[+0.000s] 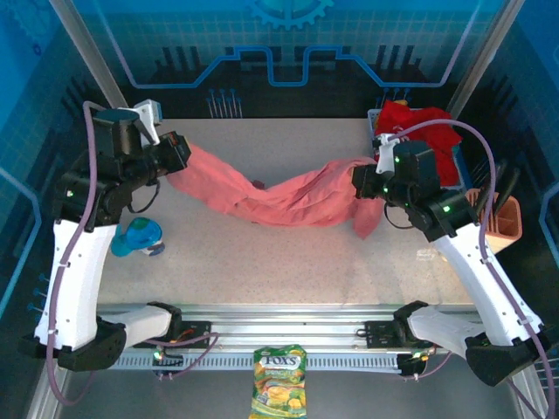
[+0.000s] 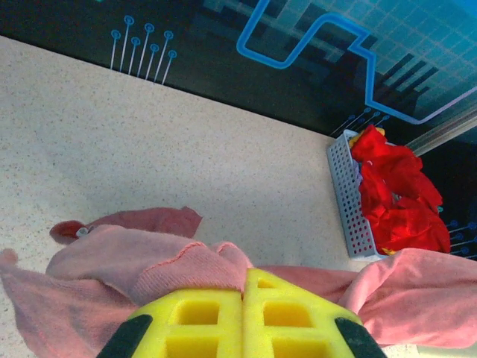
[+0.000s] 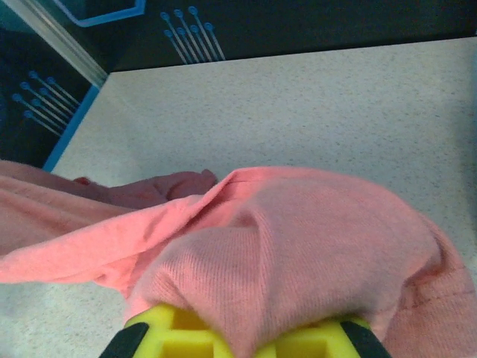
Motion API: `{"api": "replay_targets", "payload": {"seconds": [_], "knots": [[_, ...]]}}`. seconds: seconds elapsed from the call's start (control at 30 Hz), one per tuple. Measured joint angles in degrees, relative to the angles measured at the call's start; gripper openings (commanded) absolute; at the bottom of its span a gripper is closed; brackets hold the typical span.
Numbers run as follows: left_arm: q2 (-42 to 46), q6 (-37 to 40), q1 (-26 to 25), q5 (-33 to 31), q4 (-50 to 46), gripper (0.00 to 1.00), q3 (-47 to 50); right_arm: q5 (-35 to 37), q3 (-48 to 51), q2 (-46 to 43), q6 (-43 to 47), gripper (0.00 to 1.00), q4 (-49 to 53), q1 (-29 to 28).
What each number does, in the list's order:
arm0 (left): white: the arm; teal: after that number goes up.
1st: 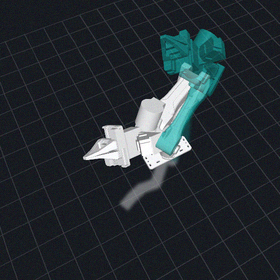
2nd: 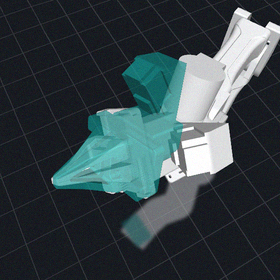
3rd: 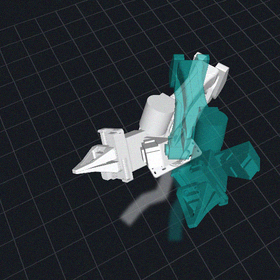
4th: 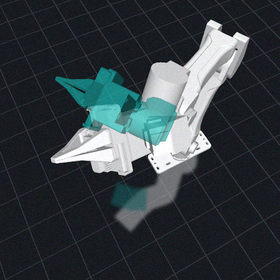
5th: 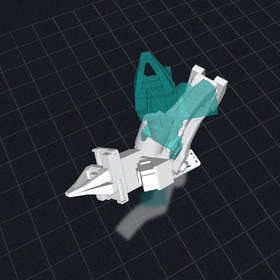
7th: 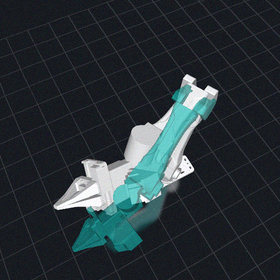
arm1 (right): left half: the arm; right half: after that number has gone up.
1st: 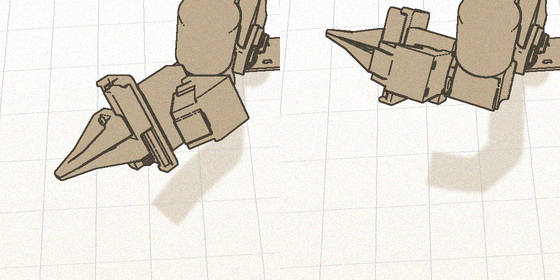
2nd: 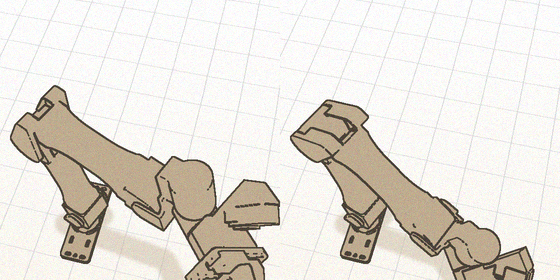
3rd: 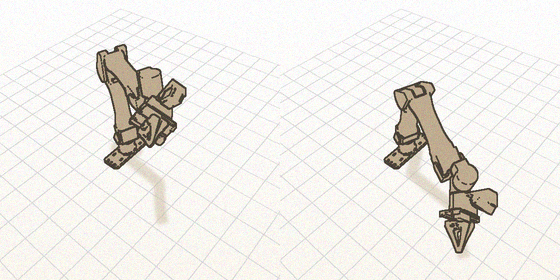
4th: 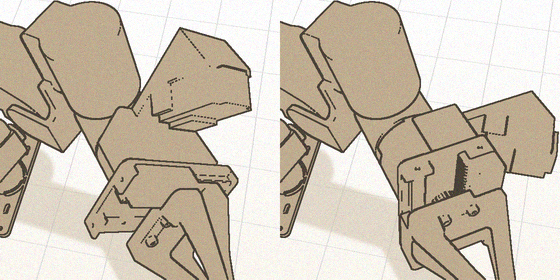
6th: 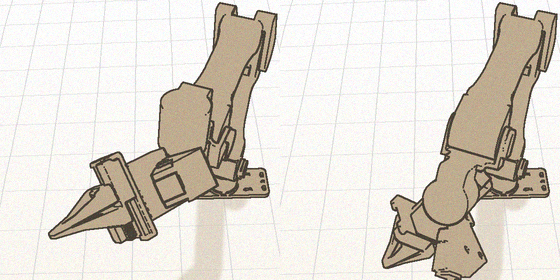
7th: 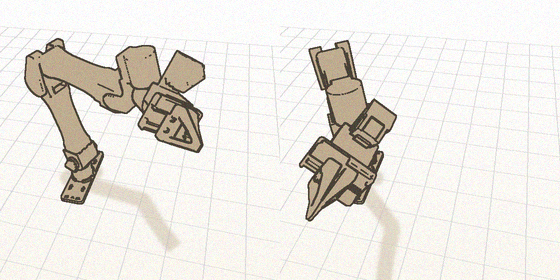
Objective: Fold and stack the t-shirts
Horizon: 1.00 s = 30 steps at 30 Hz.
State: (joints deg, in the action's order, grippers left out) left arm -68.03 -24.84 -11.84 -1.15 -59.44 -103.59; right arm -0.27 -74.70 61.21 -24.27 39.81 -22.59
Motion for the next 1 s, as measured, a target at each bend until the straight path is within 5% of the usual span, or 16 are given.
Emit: {"api": "replay_targets", "payload": {"seconds": [0.43,0.6,0.83,1.0], "knots": [[-0.11,1.07,0.50,-0.57,-3.78,0.00,-5.22,-4.35,-3.06,-4.33,0.07,0.06,-1.14,1.42],[-2.69,0.76,5.75,3.58,-1.88,0.00,-3.43,-6.56,-8.72,2.43,-1.42,0.05,0.57,5.31],[-17.07,-0.96,12.57,10.47,4.48,0.00,-5.16,-9.90,-12.50,15.15,-2.34,0.05,-1.25,7.67],[-32.54,-3.04,16.79,14.62,7.08,0.00,-19.50,-11.30,-17.94,22.86,-2.43,0.04,-7.32,8.79]]}}
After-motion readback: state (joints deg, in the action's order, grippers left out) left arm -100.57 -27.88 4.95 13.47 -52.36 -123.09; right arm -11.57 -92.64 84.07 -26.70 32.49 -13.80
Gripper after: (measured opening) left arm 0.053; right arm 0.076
